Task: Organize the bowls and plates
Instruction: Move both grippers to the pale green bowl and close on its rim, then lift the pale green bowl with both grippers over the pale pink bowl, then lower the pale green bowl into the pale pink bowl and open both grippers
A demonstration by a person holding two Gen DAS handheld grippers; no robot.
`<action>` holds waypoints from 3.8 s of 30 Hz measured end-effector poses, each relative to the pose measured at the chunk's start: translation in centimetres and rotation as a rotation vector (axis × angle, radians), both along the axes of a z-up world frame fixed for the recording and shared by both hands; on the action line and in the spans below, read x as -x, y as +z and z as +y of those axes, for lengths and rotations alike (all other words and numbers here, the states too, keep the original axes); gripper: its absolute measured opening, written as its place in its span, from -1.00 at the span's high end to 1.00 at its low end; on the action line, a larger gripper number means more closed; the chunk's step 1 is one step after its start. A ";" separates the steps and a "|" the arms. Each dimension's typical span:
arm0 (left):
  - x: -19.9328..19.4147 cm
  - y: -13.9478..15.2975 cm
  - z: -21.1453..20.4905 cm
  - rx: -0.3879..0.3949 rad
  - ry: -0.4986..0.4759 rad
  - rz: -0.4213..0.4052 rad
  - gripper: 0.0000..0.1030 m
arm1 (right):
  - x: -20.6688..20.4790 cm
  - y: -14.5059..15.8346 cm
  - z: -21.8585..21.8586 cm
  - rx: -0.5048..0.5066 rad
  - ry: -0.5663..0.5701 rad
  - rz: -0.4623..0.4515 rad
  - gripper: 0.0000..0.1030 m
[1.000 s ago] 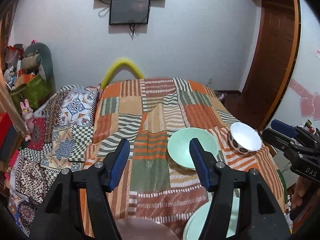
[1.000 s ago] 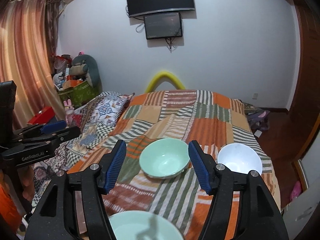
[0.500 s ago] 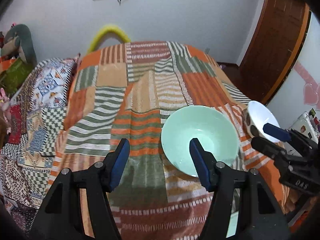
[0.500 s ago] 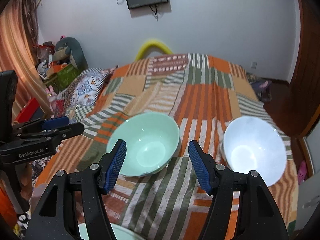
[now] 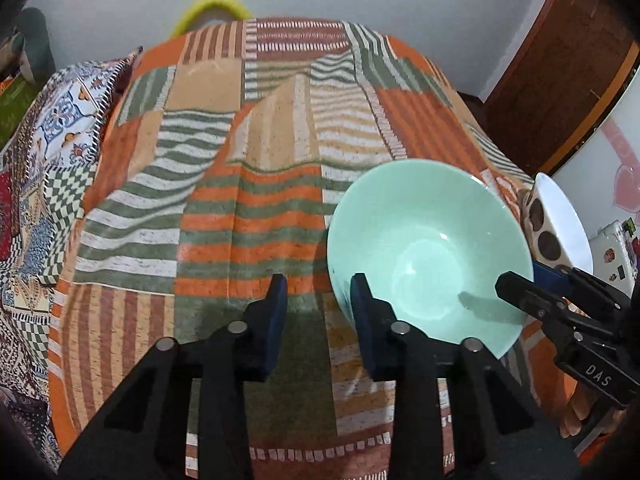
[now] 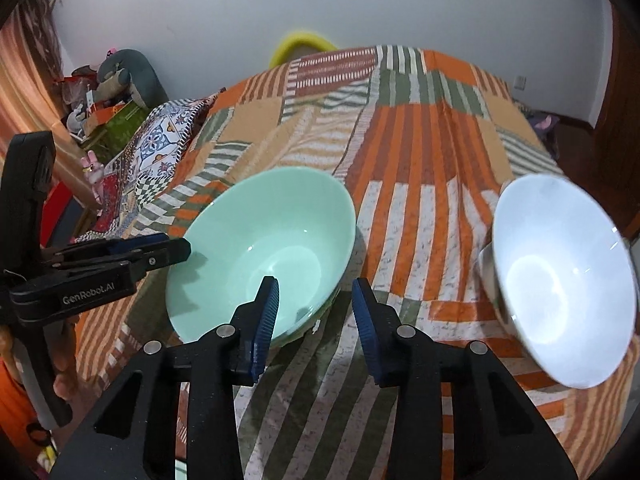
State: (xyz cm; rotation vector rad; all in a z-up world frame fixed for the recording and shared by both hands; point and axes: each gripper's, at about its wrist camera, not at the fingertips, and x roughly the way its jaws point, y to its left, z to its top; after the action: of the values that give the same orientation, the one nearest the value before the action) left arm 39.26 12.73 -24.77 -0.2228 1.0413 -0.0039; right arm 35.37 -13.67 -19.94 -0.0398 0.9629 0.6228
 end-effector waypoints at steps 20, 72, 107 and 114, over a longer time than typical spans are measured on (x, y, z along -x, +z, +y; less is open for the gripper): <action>2.5 2.5 -2.5 -0.065 -0.075 -0.056 0.77 | 1.5 1.2 -0.1 0.005 0.017 -0.022 0.52; 32.4 8.9 4.5 -0.058 0.224 -0.161 0.76 | 20.8 5.4 5.8 -0.112 0.326 -0.093 0.52; 31.1 1.2 6.2 -0.027 0.270 0.011 0.74 | 21.1 -0.8 8.7 0.065 0.365 -0.017 0.47; 31.2 1.7 6.3 -0.021 0.270 0.020 0.68 | 21.0 -0.4 8.3 0.037 0.359 -0.011 0.47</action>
State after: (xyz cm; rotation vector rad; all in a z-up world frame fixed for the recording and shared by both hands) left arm 8.03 18.98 -23.08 -0.3433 1.0237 0.2533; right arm 14.38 -5.39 -20.30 -0.2526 0.9645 0.9336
